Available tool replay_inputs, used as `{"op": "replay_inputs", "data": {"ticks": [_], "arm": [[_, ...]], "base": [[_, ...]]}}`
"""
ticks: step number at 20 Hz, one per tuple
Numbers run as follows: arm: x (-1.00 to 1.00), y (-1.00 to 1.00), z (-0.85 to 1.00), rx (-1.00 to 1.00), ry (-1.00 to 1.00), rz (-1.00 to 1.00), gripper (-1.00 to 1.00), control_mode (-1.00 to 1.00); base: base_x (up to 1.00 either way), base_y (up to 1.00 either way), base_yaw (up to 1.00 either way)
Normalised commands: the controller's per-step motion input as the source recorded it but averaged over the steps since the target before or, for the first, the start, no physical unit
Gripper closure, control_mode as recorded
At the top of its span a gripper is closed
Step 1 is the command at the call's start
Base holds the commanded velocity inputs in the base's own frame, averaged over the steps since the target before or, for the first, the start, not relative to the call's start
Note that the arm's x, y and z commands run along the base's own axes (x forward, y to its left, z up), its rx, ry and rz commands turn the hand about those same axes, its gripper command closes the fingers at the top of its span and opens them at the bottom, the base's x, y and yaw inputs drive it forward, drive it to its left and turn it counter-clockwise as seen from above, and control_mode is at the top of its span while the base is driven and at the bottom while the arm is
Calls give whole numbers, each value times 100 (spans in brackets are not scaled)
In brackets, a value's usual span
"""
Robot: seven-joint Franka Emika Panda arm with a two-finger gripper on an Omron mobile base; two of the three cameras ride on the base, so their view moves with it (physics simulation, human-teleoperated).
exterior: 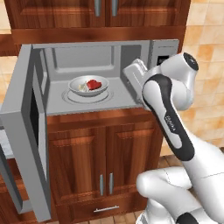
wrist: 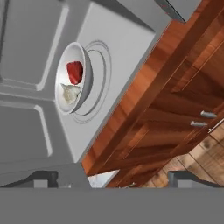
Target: The microwave is finished heating the steak and garlic. Take the bowl containing the food and place it on the dining counter.
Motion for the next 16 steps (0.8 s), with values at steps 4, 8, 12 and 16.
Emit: {"op": "replay_inputs", "data": {"ticks": [4,8,12,16], "arm": [[100,0,-50,5,14,12,-100,-100],[100,33,-29,1,5,4,-100,-100],[100,55,-43,0,1,0,-100,-100],[100,56,-41,-2,2,0,-100,-100]], "base": [[0,0,0],[0,0,0],[0,0,0],[0,0,0]]}}
